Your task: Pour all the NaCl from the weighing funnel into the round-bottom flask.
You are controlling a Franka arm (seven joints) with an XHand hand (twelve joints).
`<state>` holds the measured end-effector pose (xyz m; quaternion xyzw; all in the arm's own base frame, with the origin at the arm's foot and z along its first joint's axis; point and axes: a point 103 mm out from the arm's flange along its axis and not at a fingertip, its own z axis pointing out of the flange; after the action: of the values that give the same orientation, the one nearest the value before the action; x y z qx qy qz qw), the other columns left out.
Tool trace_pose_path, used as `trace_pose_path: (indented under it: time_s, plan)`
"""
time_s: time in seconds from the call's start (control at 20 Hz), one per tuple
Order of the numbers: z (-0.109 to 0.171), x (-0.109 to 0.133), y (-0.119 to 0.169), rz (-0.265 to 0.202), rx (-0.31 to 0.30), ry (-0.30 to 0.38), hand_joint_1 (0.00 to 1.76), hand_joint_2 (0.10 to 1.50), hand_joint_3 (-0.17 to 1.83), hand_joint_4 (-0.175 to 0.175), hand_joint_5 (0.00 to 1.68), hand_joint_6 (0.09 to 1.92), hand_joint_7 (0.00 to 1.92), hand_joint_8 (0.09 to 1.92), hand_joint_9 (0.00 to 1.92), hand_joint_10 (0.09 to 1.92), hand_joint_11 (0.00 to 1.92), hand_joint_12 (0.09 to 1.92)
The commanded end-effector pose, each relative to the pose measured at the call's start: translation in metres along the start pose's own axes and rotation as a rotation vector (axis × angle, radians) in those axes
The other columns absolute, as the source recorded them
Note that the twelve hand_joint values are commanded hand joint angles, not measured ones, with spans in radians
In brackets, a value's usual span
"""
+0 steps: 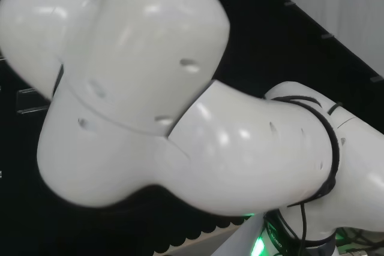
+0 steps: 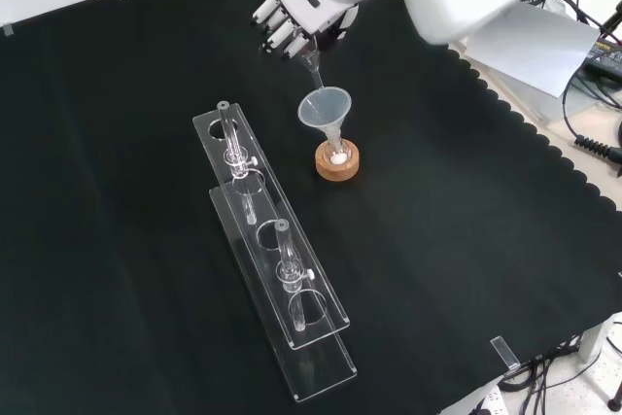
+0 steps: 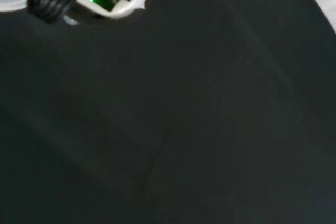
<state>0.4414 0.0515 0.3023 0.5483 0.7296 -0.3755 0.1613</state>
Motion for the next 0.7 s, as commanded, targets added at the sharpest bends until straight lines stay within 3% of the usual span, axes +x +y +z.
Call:
trace_pose_path:
  time_s: [0.05,0.7]
  plan:
    - [0.015,-0.014,0.003,0.009,0.005,0.164,1.10,0.69,0.66,0.175,1.20,0.81,0.52,0.66,0.95,0.47,0.65,1.19]
    - [0.042,-0.036,0.008,0.026,0.020,0.399,1.10,0.69,0.66,0.175,1.19,0.82,0.52,0.66,0.96,0.47,0.65,1.19]
